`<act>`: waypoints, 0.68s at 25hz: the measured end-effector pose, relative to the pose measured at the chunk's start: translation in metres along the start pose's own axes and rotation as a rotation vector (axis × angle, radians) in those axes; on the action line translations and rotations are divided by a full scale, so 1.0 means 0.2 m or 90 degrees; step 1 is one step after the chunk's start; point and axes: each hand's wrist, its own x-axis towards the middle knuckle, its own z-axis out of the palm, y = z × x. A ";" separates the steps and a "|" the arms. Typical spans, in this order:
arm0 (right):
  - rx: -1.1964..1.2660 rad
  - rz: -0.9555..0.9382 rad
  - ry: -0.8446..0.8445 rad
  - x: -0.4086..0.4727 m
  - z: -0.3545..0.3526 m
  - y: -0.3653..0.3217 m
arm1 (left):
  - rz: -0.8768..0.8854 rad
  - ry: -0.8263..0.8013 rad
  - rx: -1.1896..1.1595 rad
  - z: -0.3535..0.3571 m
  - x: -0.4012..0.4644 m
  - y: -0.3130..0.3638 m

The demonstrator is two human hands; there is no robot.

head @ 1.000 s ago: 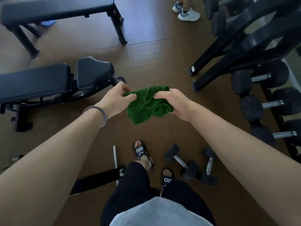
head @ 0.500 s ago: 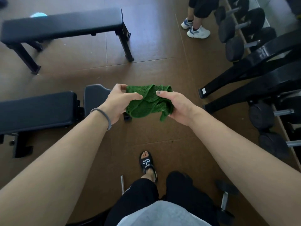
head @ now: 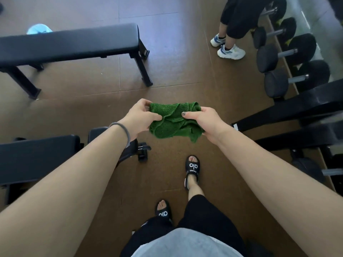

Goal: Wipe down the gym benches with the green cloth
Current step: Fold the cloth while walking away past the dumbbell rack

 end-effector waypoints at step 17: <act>-0.092 0.004 -0.055 1.67 0.22 -1.44 | 0.009 0.059 -0.069 -0.48 1.59 1.08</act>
